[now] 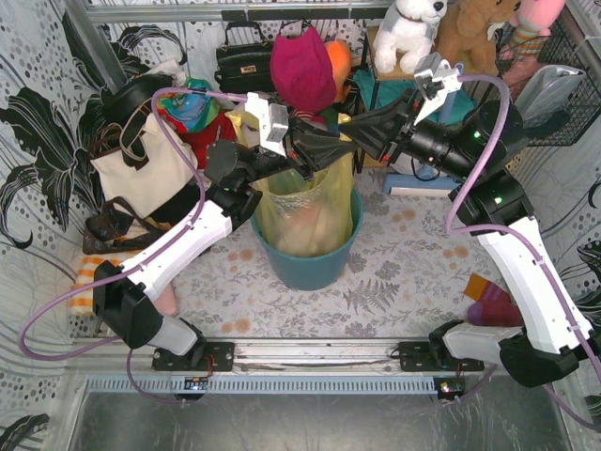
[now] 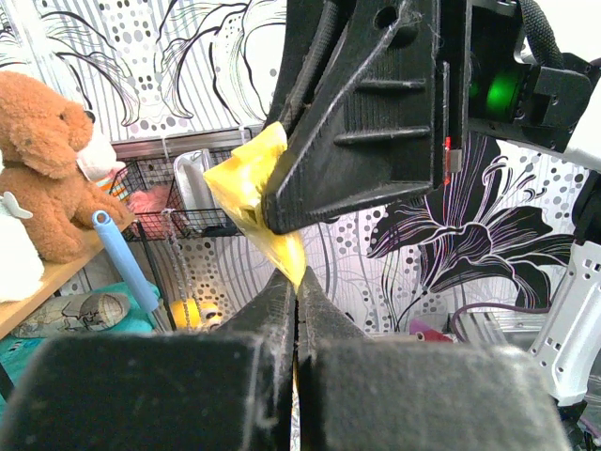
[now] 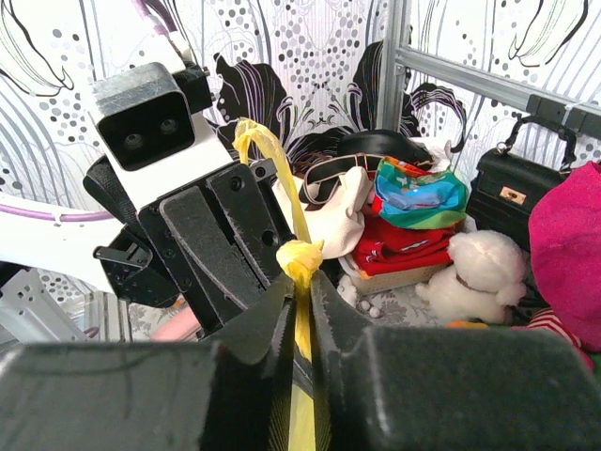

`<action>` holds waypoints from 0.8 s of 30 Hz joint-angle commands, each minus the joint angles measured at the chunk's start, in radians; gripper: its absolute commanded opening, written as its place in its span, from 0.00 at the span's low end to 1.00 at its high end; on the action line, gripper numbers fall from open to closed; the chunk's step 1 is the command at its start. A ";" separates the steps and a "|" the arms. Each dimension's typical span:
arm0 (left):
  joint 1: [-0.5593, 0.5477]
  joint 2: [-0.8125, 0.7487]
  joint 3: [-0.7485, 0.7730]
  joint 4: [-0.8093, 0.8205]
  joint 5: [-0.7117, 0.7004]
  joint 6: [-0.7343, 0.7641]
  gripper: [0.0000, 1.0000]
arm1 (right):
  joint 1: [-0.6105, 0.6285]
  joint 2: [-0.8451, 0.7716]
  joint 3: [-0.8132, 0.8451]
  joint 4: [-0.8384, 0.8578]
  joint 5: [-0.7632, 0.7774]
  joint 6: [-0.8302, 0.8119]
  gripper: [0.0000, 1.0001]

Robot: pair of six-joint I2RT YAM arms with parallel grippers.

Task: Tie the trash bag

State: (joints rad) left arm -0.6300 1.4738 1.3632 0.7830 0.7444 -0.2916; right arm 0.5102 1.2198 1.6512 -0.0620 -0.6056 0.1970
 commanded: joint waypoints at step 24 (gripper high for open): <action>0.004 -0.031 0.022 0.019 0.003 -0.011 0.18 | 0.000 -0.039 -0.019 0.154 0.060 0.051 0.00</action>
State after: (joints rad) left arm -0.6300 1.4685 1.3632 0.7845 0.7441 -0.2955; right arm 0.5102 1.2152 1.6482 0.0093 -0.5674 0.2272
